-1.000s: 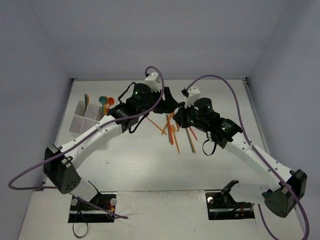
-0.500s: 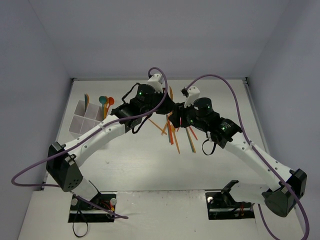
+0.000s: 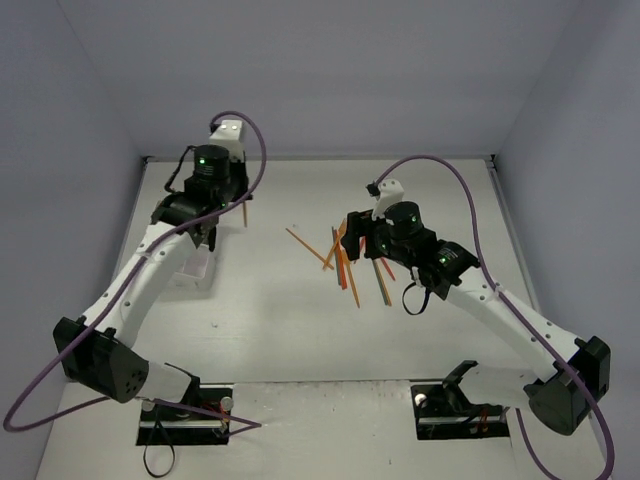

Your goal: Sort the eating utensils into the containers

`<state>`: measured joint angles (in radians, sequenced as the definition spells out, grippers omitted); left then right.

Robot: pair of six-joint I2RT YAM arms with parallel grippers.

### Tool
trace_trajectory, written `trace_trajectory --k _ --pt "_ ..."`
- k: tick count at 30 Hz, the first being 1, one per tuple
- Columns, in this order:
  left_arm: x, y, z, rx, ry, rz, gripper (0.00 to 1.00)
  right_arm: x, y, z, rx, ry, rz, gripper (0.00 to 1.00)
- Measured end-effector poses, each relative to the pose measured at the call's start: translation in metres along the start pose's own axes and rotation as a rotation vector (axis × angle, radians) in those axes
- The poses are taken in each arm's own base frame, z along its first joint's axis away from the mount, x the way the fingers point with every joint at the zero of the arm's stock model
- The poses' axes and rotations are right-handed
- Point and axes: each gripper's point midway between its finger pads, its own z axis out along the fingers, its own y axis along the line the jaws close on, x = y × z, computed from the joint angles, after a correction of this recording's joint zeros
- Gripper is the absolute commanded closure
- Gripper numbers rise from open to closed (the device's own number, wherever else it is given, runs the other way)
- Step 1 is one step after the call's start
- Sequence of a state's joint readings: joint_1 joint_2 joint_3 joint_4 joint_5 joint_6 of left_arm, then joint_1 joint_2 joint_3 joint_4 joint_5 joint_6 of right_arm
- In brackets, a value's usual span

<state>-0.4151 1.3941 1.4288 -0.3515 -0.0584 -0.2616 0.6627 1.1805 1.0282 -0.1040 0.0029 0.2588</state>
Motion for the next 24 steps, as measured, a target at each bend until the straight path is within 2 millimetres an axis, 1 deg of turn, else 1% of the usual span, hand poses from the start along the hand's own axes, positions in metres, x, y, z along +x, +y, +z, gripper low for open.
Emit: trace_trajectory --k 3,5,8,11,15,18,22,24 --pt "-0.009 0.065 -0.002 -0.170 -0.014 0.075 1.00 0.004 -0.010 0.001 0.030 0.013 0.006 0.31" --pt "-0.010 0.100 0.000 -0.254 0.000 0.121 1.00 0.005 -0.016 0.001 0.049 0.016 0.012 0.31" --pt "-0.004 0.147 0.009 -0.359 0.039 0.164 1.00 0.006 -0.025 0.001 0.070 0.022 0.018 0.31" --pt "0.008 0.187 0.023 -0.434 0.085 0.185 1.00 0.010 -0.034 0.001 0.092 0.033 0.022 0.31" --pt "0.025 0.227 0.042 -0.492 0.130 0.184 1.00 0.013 -0.049 0.001 0.119 0.049 0.030 0.32" --pt "0.033 0.251 0.053 -0.517 0.140 0.167 0.96 0.016 -0.060 0.000 0.134 0.061 0.043 0.31" --pt "0.037 0.273 0.060 -0.544 0.130 0.148 0.92 0.019 -0.069 -0.001 0.150 0.072 0.052 0.31" --pt "0.039 0.278 0.063 -0.552 0.129 0.143 0.89 0.019 -0.071 -0.001 0.154 0.074 0.051 0.32"
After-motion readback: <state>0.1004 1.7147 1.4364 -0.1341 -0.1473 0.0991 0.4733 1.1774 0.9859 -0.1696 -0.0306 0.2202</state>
